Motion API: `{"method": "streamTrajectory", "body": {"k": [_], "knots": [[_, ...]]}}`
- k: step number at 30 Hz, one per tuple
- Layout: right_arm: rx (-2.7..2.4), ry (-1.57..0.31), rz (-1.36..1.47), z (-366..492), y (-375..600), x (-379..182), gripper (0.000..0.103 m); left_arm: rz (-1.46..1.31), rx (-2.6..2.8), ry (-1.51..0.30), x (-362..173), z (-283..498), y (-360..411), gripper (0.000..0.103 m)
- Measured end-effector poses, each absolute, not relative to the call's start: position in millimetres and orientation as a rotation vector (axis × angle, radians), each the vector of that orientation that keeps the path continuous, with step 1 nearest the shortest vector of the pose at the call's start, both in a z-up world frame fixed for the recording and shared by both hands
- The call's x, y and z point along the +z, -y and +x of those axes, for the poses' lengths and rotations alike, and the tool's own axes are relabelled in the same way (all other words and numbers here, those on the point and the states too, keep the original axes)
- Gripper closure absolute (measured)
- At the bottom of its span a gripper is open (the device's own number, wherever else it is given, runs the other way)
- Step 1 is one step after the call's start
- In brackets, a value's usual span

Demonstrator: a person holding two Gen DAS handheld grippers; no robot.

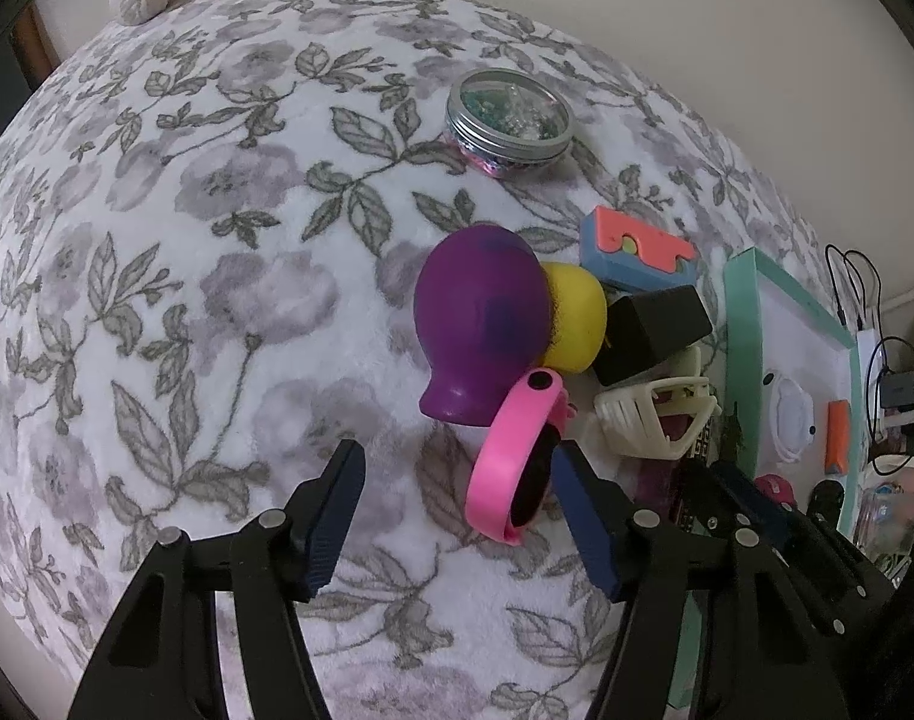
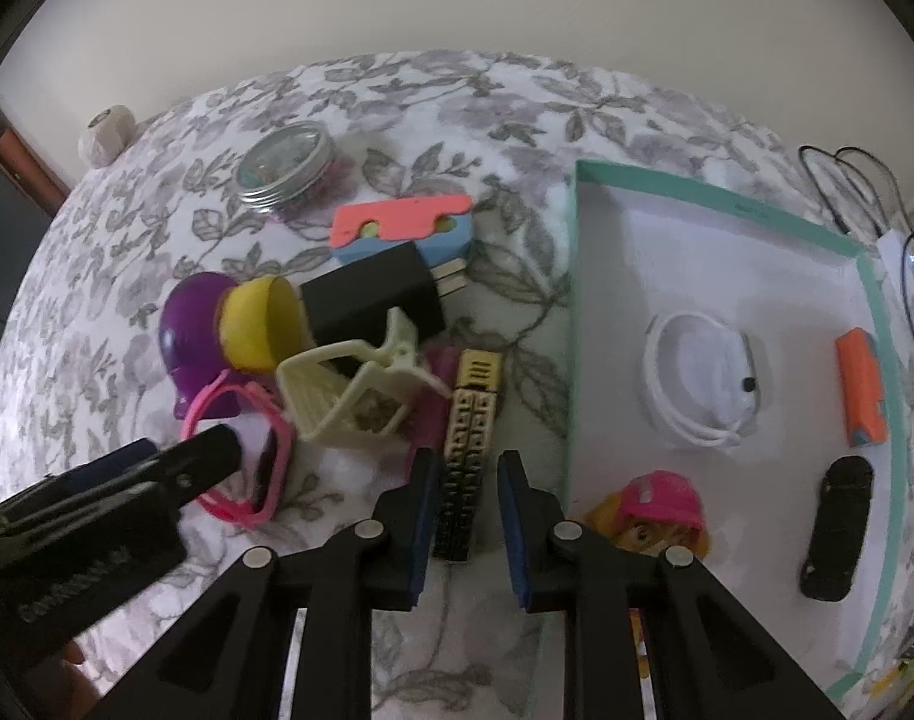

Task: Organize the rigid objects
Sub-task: 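Grasp the gold-and-black patterned stick with the right tool while the left tool approaches the pink watch band, then grasp the pink watch band with the left tool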

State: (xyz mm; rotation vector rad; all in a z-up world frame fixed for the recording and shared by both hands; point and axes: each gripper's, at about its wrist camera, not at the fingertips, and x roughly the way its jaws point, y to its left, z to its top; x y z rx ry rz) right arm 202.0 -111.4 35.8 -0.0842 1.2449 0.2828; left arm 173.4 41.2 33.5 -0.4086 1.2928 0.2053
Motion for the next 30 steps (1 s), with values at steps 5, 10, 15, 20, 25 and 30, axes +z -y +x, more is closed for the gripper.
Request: {"method": "streamTrajectory", "body": {"k": [5, 10, 15, 20, 25, 30], "knots": [[0.268, -1.243, -0.111, 201.1, 110.1, 33.1, 0.081, -0.408, 0.204, -1.290, 32.7, 174.9, -40.9, 0.037], [0.266, -1.251, -0.089, 203.1, 117.3, 31.6, 0.081, -0.406, 0.199, -1.294, 32.5, 174.8, -41.7, 0.037], [0.266, -1.248, -0.099, 203.5, 116.8, 30.2, 0.081, -0.394, 0.188, -1.296, 31.8, 175.3, -39.7, 0.046], [0.274, -1.248, -0.078, 203.0, 116.1, 26.2, 0.081, -0.390, 0.172, -1.302, 27.7, 176.9, -36.5, 0.055], [0.276, -1.240, -0.050, 203.9, 117.4, 24.6, 0.084, -0.388, 0.149, -1.301, 23.4, 178.4, -32.9, 0.066], [0.278, -1.234, -0.029, 204.1, 117.8, 24.4, 0.085, -0.389, 0.146, -1.302, 21.9, 180.8, -33.3, 0.081]]}}
